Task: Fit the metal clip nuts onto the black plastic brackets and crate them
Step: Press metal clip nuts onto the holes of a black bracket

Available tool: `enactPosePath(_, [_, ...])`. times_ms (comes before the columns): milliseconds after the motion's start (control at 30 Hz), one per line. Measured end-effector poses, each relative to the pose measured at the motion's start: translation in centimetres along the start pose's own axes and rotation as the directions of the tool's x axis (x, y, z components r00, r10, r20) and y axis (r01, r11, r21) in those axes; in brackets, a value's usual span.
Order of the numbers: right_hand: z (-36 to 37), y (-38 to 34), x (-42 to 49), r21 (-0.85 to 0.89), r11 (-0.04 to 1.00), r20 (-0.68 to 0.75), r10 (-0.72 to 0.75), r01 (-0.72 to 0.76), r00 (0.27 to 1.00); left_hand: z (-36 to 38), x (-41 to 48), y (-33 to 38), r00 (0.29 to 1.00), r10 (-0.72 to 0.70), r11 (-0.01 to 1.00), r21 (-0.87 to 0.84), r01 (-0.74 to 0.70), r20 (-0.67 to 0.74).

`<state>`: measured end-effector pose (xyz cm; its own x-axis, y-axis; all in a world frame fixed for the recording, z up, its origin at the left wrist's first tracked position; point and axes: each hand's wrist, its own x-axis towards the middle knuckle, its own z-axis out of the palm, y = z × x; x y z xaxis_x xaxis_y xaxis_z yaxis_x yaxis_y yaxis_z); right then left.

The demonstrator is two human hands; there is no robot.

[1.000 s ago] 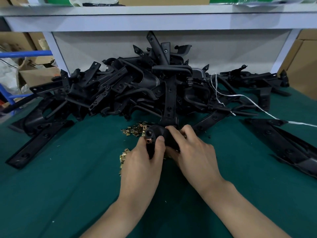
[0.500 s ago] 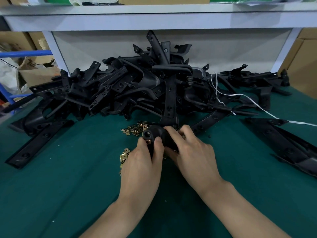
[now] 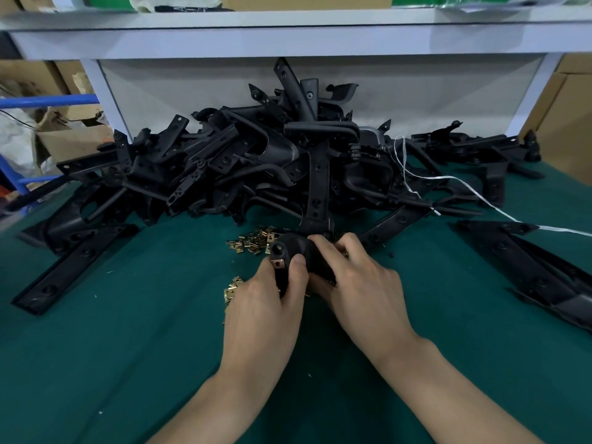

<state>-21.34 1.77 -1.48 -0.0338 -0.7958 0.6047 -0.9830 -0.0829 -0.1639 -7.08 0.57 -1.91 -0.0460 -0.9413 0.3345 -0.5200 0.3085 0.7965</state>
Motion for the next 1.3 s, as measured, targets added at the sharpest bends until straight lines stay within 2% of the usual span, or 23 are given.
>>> enactPosePath(900, [0.6,0.2,-0.2,-0.017,0.999,-0.036,-0.041,0.040,0.999,-0.7,0.5,0.0,0.993,0.113,0.980,0.166,-0.115,0.022])
enactPosePath(1000, [0.4,0.0,-0.1,0.039,0.999,-0.059,-0.011,0.013,0.998,-0.7,0.4,0.0,0.989,0.143,0.989,0.032,-0.144,0.038])
enactPosePath(1133, [-0.6,0.3,0.2,0.207,0.965,-0.051,0.177,-0.163,0.983,-0.7,0.0,0.3,0.986,0.143,0.980,-0.151,-0.130,0.081])
enactPosePath(1233, [-1.4,-0.3,0.2,0.291,0.929,-0.004,0.243,-0.231,0.970,-0.9,-0.1,1.0,0.984,0.178,0.951,-0.263,-0.165,0.024])
enactPosePath(1300, [-1.8,-1.0,-0.4,0.442,0.866,0.061,0.231,-0.233,0.971,-1.4,0.0,1.4,0.988,0.153,0.912,-0.380,-0.153,-0.030])
